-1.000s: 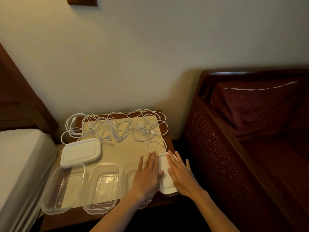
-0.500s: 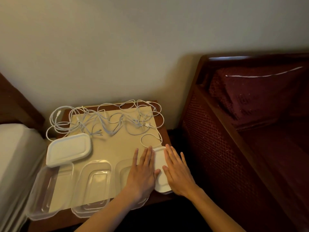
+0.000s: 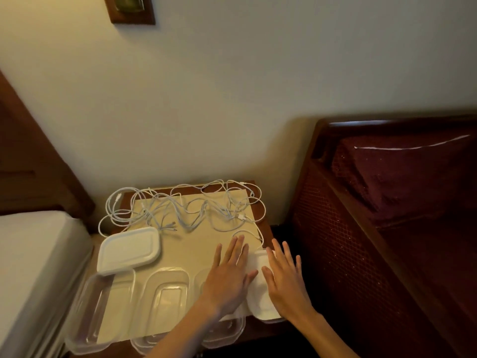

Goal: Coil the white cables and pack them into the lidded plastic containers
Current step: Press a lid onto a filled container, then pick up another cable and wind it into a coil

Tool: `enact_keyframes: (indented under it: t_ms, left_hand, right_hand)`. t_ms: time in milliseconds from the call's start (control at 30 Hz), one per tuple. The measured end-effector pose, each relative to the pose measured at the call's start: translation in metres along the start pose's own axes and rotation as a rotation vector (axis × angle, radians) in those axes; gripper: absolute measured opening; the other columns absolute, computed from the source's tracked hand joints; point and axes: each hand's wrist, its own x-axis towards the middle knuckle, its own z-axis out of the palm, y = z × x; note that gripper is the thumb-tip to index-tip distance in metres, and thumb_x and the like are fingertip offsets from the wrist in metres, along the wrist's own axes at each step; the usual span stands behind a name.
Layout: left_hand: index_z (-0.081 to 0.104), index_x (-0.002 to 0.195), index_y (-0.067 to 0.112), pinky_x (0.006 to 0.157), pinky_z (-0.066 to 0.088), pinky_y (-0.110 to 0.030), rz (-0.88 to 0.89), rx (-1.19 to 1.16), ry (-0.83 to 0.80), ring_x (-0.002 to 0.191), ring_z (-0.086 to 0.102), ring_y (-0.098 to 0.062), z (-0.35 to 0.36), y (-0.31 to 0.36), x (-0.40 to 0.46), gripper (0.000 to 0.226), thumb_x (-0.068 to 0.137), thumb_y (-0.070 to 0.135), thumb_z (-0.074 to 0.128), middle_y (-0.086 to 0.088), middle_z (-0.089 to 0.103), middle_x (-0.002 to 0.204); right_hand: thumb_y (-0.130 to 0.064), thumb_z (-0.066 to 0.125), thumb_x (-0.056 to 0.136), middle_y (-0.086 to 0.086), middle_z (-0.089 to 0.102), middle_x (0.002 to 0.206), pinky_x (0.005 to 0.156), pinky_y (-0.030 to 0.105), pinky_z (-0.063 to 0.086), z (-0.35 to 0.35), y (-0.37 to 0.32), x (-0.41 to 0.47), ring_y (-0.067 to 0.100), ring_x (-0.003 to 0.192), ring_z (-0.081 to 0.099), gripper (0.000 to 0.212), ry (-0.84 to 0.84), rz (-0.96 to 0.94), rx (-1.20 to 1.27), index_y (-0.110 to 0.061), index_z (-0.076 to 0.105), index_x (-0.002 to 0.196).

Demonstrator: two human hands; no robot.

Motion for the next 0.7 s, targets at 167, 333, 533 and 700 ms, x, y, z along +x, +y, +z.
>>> enact_keyframes:
  t_ms: [167, 333, 533, 700]
  left_hand:
    - [0.052, 0.133, 0.021, 0.101, 0.043, -0.035, -0.146, -0.185, 0.276, 0.13, 0.047, -0.021, -0.032, -0.045, 0.016, 0.039, 0.098, 0.036, 0.046, 0.003, 0.053, 0.138]
    - [0.068, 0.113, 0.022, 0.082, 0.05, -0.032, -0.325, -0.253, 0.379, 0.102, 0.064, -0.019, -0.053, -0.101, 0.049, 0.025, 0.092, 0.017, 0.055, 0.003, 0.07, 0.112]
    - [0.067, 0.118, 0.019, 0.082, 0.045, -0.023, -0.389, -0.308, 0.343, 0.104, 0.063, -0.018, -0.056, -0.132, 0.084, 0.028, 0.093, 0.01, 0.057, 0.001, 0.068, 0.12]
    - [0.056, 0.134, 0.021, 0.1, 0.046, -0.029, -0.311, -0.42, 0.364, 0.125, 0.053, -0.02, -0.043, -0.137, 0.097, 0.048, 0.09, 0.002, 0.061, 0.0, 0.055, 0.139]
  right_hand:
    - [-0.031, 0.046, 0.1, -0.01, 0.054, 0.135, 0.107, 0.026, 0.039, -0.016, -0.041, 0.051, 0.005, 0.126, 0.042, 0.031, 0.201, -0.099, 0.26, -0.024, 0.062, 0.126]
    - [-0.031, 0.051, 0.099, -0.007, 0.066, 0.116, 0.084, 0.019, 0.051, -0.018, -0.085, 0.131, 0.005, 0.103, 0.06, 0.025, 0.203, -0.1, 0.374, -0.023, 0.069, 0.116]
    - [-0.031, 0.062, 0.094, 0.004, 0.071, 0.103, 0.08, 0.038, 0.058, -0.008, -0.098, 0.196, 0.021, 0.095, 0.067, 0.02, 0.079, 0.064, 0.278, -0.016, 0.074, 0.102]
    - [-0.034, 0.062, 0.094, -0.002, 0.074, 0.085, 0.071, 0.037, 0.059, -0.007, -0.096, 0.196, 0.012, 0.077, 0.066, 0.022, 0.15, 0.002, 0.321, -0.019, 0.078, 0.093]
